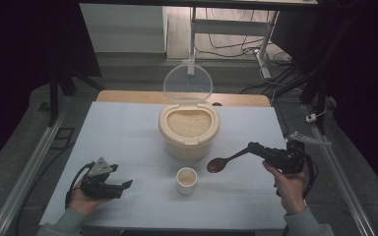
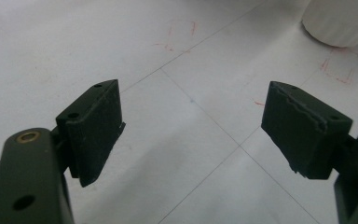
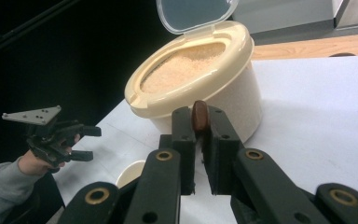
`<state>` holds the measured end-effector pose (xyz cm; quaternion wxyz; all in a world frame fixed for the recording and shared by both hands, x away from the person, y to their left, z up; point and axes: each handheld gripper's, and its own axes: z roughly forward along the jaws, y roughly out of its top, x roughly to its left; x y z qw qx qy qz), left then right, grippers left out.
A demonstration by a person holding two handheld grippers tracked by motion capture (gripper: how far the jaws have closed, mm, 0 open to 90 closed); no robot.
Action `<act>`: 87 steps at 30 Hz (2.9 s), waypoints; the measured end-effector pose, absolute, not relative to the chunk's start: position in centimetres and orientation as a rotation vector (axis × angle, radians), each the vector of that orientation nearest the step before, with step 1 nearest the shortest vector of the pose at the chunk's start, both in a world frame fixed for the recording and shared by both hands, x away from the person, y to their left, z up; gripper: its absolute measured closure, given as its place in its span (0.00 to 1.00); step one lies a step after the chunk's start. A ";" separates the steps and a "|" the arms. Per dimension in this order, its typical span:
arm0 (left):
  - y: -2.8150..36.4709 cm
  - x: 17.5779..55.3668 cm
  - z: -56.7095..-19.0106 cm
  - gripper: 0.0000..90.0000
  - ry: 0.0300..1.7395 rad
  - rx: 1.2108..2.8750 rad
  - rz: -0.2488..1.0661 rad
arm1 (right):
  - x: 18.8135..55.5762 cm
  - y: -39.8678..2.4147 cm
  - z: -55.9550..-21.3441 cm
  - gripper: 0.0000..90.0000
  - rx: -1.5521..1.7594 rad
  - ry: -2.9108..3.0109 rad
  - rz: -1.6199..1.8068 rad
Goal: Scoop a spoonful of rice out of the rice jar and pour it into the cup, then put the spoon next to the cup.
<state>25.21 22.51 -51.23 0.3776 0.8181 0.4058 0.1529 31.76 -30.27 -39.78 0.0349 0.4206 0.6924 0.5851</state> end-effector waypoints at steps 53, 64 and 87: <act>22.4 25.5 -51.5 0.22 1.035 2.107 0.385 | 38.2 -23.8 -46.6 0.84 1.399 2.629 1.466; 22.2 25.6 -51.5 0.22 1.030 2.112 0.383 | 39.0 -23.3 -49.4 0.74 1.446 2.563 1.346; 22.1 25.6 -51.5 0.22 1.019 2.122 0.380 | 39.0 -21.8 -51.2 0.56 1.331 2.534 1.082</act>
